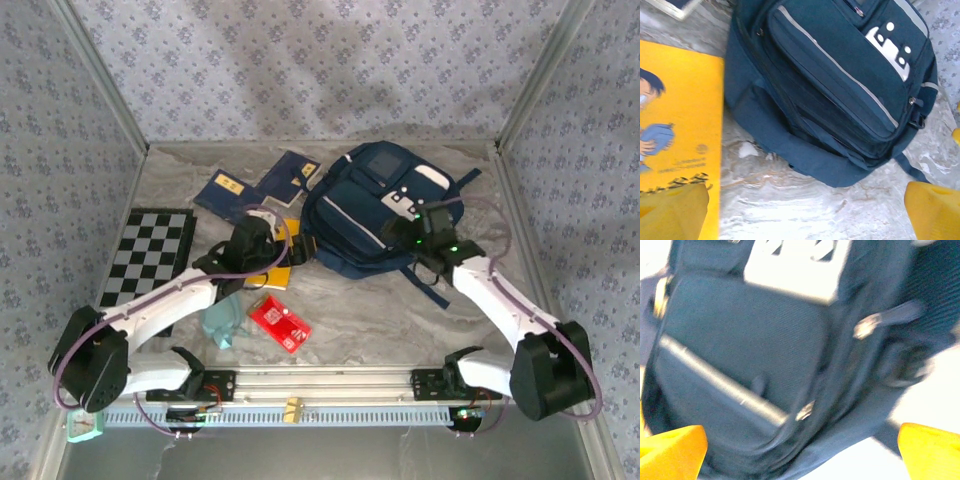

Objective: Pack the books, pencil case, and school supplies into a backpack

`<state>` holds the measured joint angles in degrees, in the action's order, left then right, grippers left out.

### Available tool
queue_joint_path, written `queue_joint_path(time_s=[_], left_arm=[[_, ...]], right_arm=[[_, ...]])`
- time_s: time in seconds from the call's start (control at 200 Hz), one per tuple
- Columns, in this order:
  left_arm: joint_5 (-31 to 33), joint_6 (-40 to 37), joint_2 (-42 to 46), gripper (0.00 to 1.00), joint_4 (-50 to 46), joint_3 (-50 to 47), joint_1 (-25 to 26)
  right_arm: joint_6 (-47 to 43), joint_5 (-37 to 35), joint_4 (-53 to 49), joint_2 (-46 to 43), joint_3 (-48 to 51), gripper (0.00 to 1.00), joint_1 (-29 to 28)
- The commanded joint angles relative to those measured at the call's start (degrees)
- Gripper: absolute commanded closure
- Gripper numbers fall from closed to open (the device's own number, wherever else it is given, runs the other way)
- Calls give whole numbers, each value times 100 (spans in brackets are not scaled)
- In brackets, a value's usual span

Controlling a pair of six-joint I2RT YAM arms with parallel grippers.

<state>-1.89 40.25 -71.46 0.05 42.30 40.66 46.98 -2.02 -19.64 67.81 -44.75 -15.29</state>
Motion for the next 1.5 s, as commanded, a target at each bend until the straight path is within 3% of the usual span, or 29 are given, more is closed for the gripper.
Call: queue_joint_path(time_s=[0.0, 0.135, 0.25, 0.635, 0.8, 1.179, 1.494], left_arm=[[283, 230, -192, 0, 295, 285, 330], [345, 342, -629, 0, 345, 520, 628], [401, 377, -1028, 0, 359, 748, 802], [517, 436, -1905, 0, 433, 1176, 1013], [562, 409, -2111, 0, 486, 1217, 1009], [680, 45, -2636, 0, 921, 1415, 1011], [781, -740, -3283, 0, 990, 2278, 820]], right_arm=[[-443, 301, -563, -101, 172, 0, 685], [-775, 895, -373, 189, 267, 0, 1503], [-1050, 1284, -132, 636, 123, 0, 1784], [-1286, 1654, 670, 2075, -456, 23, 1883], [-1350, 1733, 968, 2391, -493, 42, 1890], [-1169, 2010, 1393, 2051, -170, 98, 2151], [-1156, 2472, 647, 811, 239, 100, 2248]])
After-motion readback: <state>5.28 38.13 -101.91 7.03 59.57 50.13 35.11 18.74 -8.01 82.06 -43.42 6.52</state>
